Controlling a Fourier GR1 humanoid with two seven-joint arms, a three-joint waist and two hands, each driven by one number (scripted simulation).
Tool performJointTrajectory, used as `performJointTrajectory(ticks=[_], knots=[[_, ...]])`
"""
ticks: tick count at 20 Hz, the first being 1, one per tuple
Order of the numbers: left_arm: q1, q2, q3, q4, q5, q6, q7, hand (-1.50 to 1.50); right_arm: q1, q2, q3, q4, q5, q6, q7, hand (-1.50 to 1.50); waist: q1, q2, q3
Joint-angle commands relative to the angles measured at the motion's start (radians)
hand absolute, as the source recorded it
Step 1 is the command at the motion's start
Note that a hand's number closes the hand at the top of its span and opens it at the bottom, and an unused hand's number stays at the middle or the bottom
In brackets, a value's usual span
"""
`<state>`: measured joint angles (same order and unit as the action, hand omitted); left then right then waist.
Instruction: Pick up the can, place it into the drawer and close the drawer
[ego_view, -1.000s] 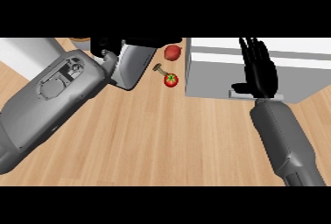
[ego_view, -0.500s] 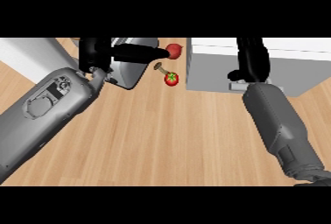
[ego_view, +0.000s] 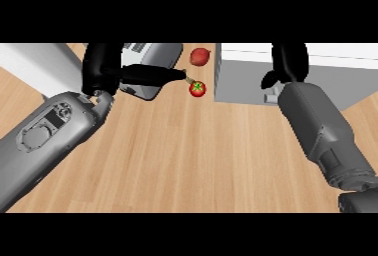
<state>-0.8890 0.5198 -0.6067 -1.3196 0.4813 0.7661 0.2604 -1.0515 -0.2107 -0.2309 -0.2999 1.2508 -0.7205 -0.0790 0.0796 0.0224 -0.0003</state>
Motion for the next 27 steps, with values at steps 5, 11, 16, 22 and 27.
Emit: performJointTrajectory(ticks=[5, 11, 16, 22, 27], knots=[[0.090, 0.012, 0.018, -0.042, -0.015, -0.019, -0.051, -1.50, -0.075, 0.027, -0.062, 0.051, -0.067, -0.014, -0.078, -1.50, 0.022, 0.015, 0.003], [0.115, 0.035, 0.028, -0.071, -0.015, -0.029, -0.040, -1.50, -0.111, 0.050, -0.205, -0.002, -0.254, 0.066, -0.239, -1.50, 0.011, 0.004, 0.005], [0.124, 0.026, 0.036, -0.084, -0.017, -0.023, -0.031, -1.50, -0.154, 0.075, -0.295, -0.017, -0.366, 0.136, -0.310, -1.50, 0.003, 0.001, 0.004], [0.203, 0.023, 0.040, -0.102, -0.034, -0.003, -0.066, -1.50, -0.152, 0.131, -0.430, -0.033, -0.533, 0.212, -0.387, -1.50, -0.019, -0.007, 0.003], [0.201, 0.034, 0.073, -0.109, -0.040, -0.030, -0.055, -1.50, -0.171, 0.061, -0.457, -0.008, -0.569, 0.290, -0.418, -1.50, -0.032, -0.004, 0.002]])
